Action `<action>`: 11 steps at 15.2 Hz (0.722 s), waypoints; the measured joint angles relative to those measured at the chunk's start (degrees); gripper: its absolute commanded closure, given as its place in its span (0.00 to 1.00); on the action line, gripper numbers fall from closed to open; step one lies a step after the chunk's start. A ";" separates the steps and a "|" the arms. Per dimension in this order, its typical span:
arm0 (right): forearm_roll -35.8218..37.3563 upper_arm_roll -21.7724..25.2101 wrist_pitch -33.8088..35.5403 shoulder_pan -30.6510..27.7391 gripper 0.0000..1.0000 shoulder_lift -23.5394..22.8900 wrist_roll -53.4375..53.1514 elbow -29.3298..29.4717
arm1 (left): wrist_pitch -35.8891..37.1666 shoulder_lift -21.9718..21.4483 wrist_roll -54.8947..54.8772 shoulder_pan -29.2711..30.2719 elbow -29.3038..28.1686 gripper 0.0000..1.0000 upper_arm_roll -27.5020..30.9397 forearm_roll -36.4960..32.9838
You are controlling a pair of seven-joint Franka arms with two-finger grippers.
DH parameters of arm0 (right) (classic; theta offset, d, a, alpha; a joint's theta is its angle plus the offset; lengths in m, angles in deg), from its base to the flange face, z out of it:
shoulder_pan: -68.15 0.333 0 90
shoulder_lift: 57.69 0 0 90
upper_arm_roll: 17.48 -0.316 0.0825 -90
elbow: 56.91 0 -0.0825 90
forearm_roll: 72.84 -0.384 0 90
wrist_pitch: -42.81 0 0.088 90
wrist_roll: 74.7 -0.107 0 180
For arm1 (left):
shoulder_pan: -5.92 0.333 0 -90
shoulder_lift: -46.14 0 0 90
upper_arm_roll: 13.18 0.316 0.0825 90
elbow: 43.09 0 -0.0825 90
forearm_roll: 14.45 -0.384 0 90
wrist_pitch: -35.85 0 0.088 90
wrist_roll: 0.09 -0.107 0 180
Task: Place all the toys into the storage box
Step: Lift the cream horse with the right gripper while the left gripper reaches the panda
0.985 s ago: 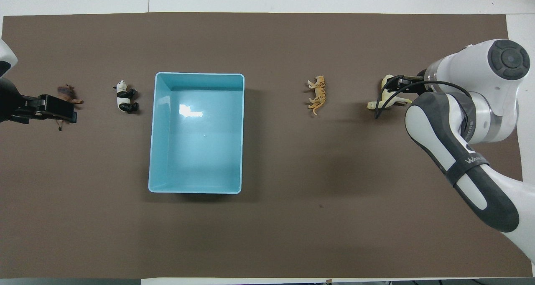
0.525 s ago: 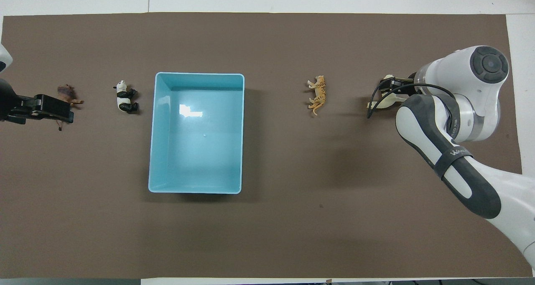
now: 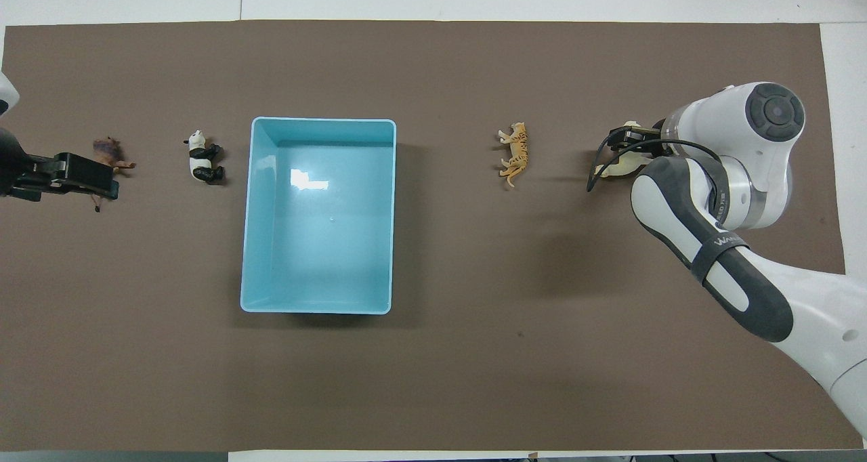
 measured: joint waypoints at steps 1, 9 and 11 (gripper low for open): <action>0.00 -0.01 -0.02 0.05 0.81 -0.07 0.00 0.00 | 0.00 0.00 0.00 0.00 0.00 0.00 -0.02 0.00; 0.12 -0.03 2.02 0.18 1.00 -0.31 -0.01 1.72 | -12.50 1.59 2.43 1.09 -3.66 0.00 0.43 -0.07; 0.16 -0.06 7.90 0.61 1.00 -0.06 0.05 5.40 | -18.73 5.21 2.47 1.85 -5.28 0.00 0.47 -0.09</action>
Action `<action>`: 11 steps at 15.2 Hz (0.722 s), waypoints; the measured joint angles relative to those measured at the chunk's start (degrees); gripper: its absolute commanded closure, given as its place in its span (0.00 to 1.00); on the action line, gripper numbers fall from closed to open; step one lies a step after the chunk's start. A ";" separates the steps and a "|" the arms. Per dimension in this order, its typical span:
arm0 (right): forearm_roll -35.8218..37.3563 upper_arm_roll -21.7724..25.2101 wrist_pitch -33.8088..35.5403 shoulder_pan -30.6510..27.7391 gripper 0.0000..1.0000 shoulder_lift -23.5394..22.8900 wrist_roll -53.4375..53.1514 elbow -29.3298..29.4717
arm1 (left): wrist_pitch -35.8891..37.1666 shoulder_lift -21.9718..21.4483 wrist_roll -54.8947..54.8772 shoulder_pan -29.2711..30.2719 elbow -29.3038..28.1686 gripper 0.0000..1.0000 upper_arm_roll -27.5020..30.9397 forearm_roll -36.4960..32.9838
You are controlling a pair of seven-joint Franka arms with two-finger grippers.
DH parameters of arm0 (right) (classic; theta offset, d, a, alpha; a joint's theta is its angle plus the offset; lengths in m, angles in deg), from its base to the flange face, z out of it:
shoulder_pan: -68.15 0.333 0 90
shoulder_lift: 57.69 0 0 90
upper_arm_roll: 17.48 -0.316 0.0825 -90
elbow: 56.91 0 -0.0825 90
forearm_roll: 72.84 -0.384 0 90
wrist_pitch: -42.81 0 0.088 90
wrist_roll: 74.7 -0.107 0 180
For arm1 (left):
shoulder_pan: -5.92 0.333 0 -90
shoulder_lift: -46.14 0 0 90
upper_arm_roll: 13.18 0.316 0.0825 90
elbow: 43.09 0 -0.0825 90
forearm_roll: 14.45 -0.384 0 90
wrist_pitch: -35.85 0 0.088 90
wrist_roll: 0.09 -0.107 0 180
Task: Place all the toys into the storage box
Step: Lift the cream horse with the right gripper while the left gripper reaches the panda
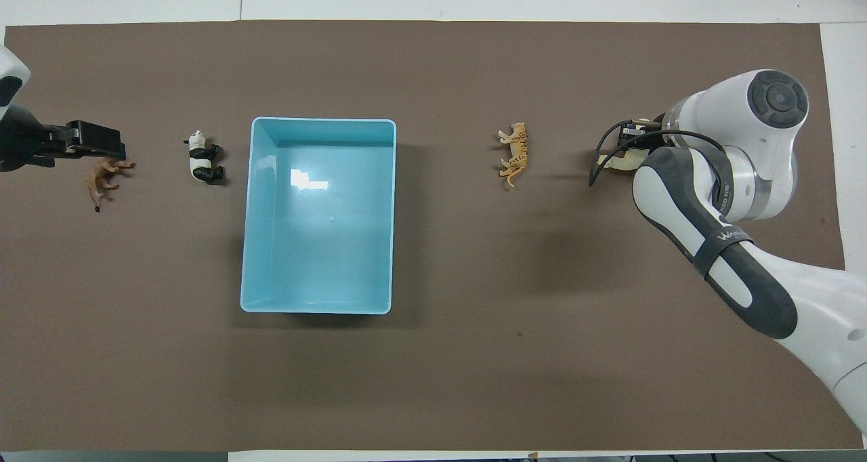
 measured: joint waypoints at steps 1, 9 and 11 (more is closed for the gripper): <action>0.01 -0.03 3.27 0.47 1.00 0.42 0.00 2.09 | -3.46 2.08 0.00 0.46 -1.00 0.00 0.01 0.00; 0.75 -0.07 28.16 3.15 1.00 7.40 0.33 16.15 | -29.41 10.17 6.27 0.93 -15.48 0.00 -0.92 -0.01; 0.82 -0.12 34.44 3.23 1.00 8.57 1.01 20.23 | -30.93 11.23 6.45 0.68 -16.70 0.00 -1.00 -0.01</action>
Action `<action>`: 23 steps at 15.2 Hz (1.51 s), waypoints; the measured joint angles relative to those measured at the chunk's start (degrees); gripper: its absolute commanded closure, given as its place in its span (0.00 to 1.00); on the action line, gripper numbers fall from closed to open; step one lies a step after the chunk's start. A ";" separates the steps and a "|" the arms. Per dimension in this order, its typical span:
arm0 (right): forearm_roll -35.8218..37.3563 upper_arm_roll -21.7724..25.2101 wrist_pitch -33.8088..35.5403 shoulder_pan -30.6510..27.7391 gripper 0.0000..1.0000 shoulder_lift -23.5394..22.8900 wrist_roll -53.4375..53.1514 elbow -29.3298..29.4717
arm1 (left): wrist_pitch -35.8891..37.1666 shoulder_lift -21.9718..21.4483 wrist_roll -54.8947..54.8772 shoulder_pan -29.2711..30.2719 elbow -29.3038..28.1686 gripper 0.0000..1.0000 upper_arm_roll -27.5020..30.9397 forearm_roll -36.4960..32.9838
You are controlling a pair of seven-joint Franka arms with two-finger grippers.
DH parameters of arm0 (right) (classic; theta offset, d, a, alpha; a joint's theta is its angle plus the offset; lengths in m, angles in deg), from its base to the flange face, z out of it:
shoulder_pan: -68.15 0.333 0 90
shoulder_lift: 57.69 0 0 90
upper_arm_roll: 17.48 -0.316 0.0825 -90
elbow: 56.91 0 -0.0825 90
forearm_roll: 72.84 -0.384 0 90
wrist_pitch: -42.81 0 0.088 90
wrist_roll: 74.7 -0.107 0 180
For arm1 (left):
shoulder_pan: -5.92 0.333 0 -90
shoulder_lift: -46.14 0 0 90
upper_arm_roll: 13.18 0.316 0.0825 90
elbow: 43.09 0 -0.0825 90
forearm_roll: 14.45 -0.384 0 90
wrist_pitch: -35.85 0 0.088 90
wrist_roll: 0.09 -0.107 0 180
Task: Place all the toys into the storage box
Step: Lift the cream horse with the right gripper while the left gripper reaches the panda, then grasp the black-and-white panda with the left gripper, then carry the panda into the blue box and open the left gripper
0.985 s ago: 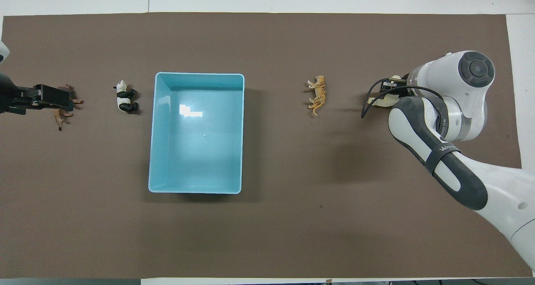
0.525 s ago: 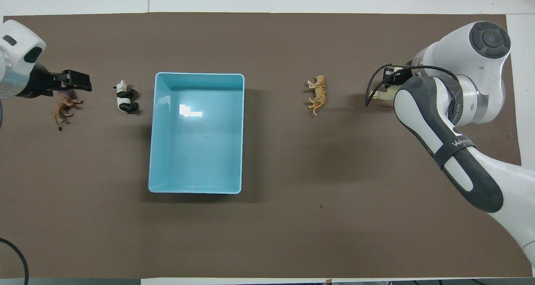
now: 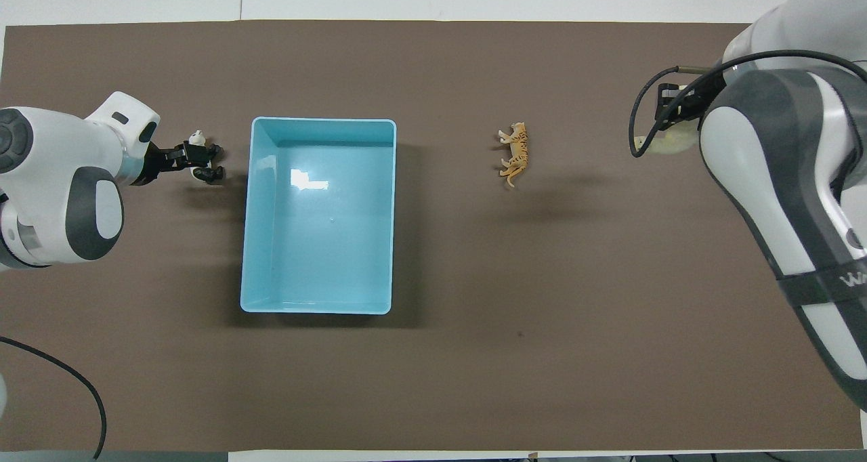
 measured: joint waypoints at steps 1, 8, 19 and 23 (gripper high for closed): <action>0.01 -0.01 2.08 0.00 1.00 0.57 0.28 1.36 | -0.62 0.67 0.26 -0.32 -0.10 0.00 -0.01 0.00; 0.02 -1.51 8.17 0.05 1.00 5.56 1.05 2.88 | -3.34 3.65 2.03 -1.87 -0.14 0.87 0.05 0.00; 0.03 -2.32 8.56 0.06 1.00 6.21 1.05 2.80 | 29.55 1.59 16.44 -4.99 23.65 1.00 -1.90 2.72; 0.03 -3.09 8.56 0.08 1.00 6.68 1.05 2.90 | 27.85 0.41 27.88 -17.11 17.52 0.00 -2.53 2.69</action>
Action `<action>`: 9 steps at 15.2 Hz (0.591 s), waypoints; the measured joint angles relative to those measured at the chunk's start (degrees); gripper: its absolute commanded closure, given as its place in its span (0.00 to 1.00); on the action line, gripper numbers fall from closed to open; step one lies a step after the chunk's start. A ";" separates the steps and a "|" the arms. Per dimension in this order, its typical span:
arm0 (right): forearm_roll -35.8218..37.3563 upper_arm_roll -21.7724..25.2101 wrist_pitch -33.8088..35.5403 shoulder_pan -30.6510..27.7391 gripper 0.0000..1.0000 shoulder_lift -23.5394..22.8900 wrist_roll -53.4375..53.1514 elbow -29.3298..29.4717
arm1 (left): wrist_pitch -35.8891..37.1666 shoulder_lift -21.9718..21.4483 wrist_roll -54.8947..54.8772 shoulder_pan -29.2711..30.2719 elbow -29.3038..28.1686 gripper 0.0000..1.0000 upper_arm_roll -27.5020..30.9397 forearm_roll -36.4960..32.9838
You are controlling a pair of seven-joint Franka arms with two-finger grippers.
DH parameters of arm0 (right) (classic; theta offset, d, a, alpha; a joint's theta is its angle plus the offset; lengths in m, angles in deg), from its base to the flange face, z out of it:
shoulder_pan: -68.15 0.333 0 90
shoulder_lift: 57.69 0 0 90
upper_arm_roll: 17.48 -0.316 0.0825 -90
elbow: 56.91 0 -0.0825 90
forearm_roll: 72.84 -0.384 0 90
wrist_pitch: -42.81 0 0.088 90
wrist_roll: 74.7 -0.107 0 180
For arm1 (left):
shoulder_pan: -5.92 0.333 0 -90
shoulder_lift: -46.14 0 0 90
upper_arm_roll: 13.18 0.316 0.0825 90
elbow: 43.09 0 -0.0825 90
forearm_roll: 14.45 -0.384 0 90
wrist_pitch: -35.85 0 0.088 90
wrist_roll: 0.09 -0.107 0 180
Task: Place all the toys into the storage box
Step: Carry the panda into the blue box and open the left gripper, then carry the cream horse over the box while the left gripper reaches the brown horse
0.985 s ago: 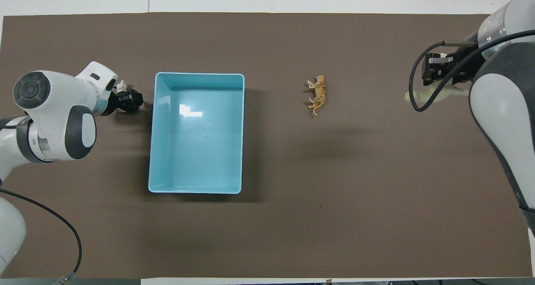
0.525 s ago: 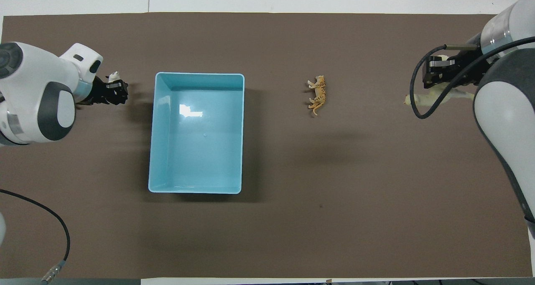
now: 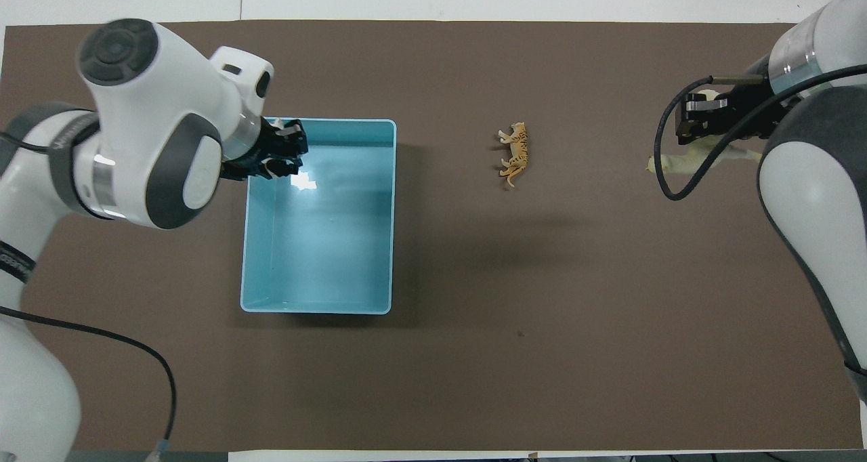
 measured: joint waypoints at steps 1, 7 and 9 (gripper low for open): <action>0.00 -0.04 0.00 0.00 1.00 0.24 0.00 0.00 | -1.05 -0.41 0.29 -0.92 -2.21 0.00 -0.01 0.00; -0.08 -0.15 0.40 5.01 1.00 0.72 -2.20 0.00 | 1.32 -4.41 -9.89 5.43 -2.71 0.00 2.51 -4.45; -0.40 -0.27 0.40 8.79 1.00 0.84 -7.19 0.07 | 0.43 -4.91 -22.17 12.43 -2.55 0.00 2.94 -4.67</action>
